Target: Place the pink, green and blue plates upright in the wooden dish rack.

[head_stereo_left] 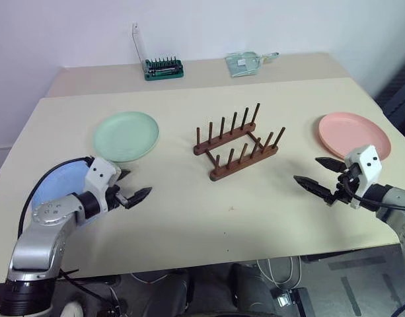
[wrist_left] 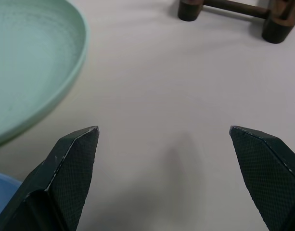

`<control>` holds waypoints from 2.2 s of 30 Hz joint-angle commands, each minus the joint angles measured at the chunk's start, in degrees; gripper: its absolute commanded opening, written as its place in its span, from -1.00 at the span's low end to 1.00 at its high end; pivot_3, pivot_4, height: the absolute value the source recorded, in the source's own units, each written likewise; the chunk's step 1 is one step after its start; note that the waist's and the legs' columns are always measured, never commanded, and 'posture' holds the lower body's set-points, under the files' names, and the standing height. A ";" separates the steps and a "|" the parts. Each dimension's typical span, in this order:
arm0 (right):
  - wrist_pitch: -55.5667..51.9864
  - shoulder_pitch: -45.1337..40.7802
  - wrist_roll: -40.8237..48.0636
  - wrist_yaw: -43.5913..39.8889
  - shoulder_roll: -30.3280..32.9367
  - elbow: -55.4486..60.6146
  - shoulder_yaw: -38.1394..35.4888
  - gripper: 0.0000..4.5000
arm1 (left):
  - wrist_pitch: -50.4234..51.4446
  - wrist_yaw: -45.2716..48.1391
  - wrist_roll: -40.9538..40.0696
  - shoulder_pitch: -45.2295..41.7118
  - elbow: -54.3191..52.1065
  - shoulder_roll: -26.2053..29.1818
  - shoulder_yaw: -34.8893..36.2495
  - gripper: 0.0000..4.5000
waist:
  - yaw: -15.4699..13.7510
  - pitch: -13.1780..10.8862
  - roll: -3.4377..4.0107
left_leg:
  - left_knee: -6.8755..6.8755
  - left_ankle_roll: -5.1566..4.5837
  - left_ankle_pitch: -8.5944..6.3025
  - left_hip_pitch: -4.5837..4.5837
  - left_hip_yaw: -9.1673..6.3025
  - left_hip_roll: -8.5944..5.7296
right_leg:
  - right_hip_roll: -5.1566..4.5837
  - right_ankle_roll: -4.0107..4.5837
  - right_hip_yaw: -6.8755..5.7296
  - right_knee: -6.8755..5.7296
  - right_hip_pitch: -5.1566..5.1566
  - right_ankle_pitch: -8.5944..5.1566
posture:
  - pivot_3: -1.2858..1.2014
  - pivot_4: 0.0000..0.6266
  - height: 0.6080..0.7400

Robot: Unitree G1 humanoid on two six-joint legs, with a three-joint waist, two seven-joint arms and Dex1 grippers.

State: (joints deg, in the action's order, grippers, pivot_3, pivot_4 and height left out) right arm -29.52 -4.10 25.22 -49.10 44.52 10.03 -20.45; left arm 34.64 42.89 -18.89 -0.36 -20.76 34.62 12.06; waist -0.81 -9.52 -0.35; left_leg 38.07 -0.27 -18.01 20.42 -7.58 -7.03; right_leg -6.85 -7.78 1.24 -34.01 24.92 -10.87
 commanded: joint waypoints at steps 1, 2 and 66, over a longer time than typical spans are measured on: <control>1.38 -2.48 0.14 -1.14 1.61 -0.65 0.32 1.00 | 0.26 -1.20 -1.91 0.82 -3.44 -0.17 0.81 0.98 | 0.03 0.00 0.00 | 0.00 0.00 0.00 0.01 0.00 0.00 | 0.00 0.00 0.00 0.00 0.00 0.00 | 0.03 -0.52 0.93; 1.62 -3.10 0.01 -1.53 1.83 -1.22 0.70 1.00 | 0.04 -1.37 -2.05 1.28 -3.67 -0.14 0.82 0.98 | 0.05 0.00 0.00 | 0.00 0.00 0.00 0.00 0.00 0.00 | 0.00 0.00 0.00 0.00 0.00 0.00 | 0.03 -0.52 0.93; 1.51 23.45 -5.59 7.87 -0.65 25.34 1.80 1.00 | -37.22 19.33 16.76 -42.21 55.41 -20.78 -33.11 -0.65 | -1.45 0.01 -0.03 | 0.11 -0.01 0.00 -0.01 -0.01 -0.03 | 0.00 -0.05 -0.06 0.07 -0.13 -0.01 | 0.03 -0.52 0.93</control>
State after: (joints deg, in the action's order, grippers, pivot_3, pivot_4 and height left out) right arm -29.33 19.36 19.67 -41.62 44.07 32.98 -17.32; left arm -1.65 62.12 -2.26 -41.94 34.00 13.47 -22.38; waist -2.26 -9.51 -0.38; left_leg 38.19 -0.29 -18.01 20.41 -7.59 -7.06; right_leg -6.84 -7.84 1.19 -33.94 24.80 -10.88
